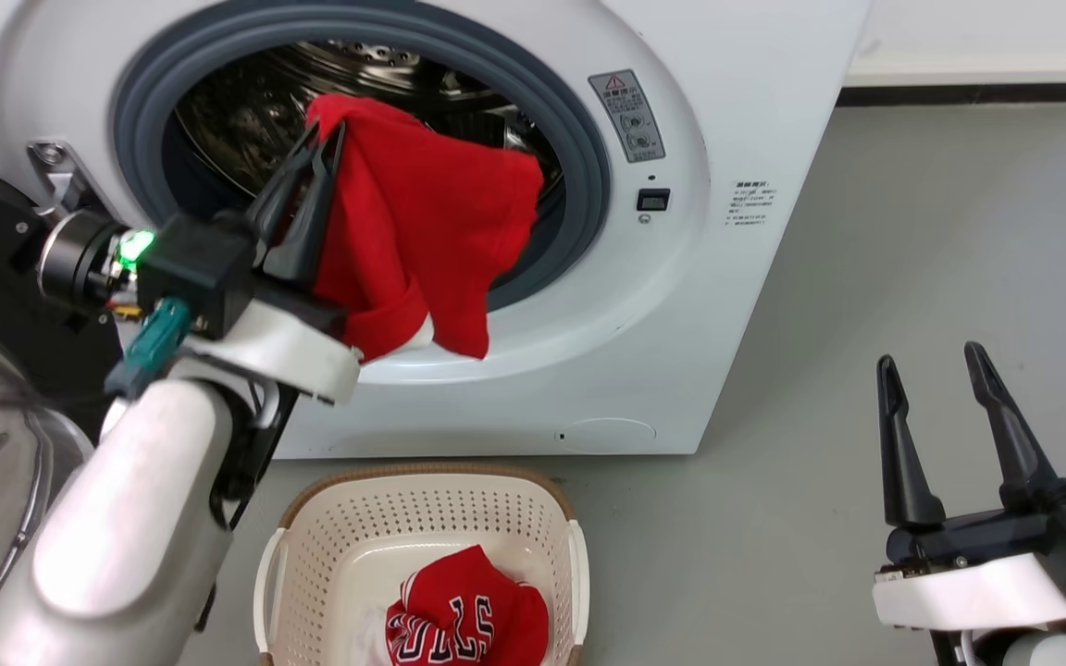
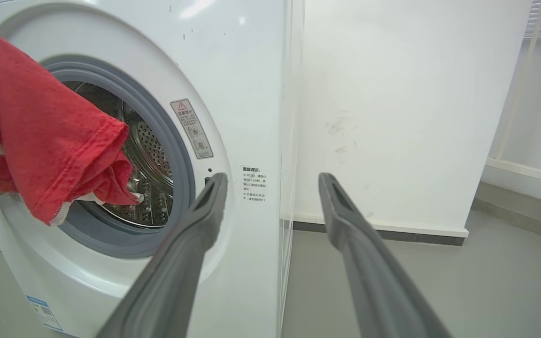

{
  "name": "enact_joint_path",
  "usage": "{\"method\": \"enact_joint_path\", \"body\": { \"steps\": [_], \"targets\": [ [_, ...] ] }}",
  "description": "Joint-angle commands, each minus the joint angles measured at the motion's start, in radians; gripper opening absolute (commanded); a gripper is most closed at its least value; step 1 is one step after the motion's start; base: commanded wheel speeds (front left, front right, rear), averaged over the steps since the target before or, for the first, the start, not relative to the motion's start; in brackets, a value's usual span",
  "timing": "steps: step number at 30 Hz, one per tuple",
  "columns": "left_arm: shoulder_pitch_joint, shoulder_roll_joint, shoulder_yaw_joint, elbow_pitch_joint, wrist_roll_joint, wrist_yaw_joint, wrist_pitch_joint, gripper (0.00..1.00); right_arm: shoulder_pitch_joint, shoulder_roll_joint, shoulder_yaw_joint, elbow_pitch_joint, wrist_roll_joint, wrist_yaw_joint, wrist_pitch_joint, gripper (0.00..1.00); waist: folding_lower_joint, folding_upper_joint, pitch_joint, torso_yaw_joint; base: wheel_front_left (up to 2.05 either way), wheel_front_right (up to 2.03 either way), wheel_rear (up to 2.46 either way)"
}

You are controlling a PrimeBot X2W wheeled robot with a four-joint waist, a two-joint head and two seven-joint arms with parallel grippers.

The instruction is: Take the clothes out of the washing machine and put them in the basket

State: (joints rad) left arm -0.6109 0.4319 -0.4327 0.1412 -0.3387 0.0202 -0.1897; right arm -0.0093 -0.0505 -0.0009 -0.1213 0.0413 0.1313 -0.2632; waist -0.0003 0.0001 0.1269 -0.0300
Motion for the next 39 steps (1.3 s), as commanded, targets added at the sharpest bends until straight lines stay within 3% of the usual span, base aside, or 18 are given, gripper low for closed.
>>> {"method": "enact_joint_path", "body": {
  "steps": [1,9,18,27,39],
  "targets": [
    [0.032,0.014,0.006,-0.046,0.002,0.014,0.012,0.00,0.017,0.001,0.000,0.002,-0.003,-0.001,-0.002,1.00,0.0003,-0.0001,-0.009,0.002,0.00,0.00,0.00],
    [0.176,0.074,0.025,-0.286,0.002,0.080,0.071,0.00,0.032,0.001,-0.003,0.007,-0.003,-0.001,-0.002,1.00,0.0003,-0.0001,-0.024,0.010,0.00,0.00,0.00],
    [0.315,0.093,-0.009,-0.358,-0.005,0.107,0.100,0.00,0.007,0.001,-0.007,0.000,-0.004,-0.001,-0.002,1.00,0.0003,-0.0001,0.015,0.024,0.00,0.00,0.00],
    [0.393,0.052,-0.086,-0.238,-0.036,0.069,0.067,0.00,-0.036,0.001,-0.010,-0.012,-0.018,-0.001,-0.002,1.00,0.0003,-0.0001,0.114,0.035,0.00,0.00,0.00],
    [0.257,-0.049,-0.137,0.209,-0.024,-0.001,-0.038,0.00,-0.179,0.001,-0.002,-0.044,-0.034,-0.001,-0.002,1.00,0.0003,-0.0001,0.362,-0.015,0.00,0.00,0.00]
  ]
}}
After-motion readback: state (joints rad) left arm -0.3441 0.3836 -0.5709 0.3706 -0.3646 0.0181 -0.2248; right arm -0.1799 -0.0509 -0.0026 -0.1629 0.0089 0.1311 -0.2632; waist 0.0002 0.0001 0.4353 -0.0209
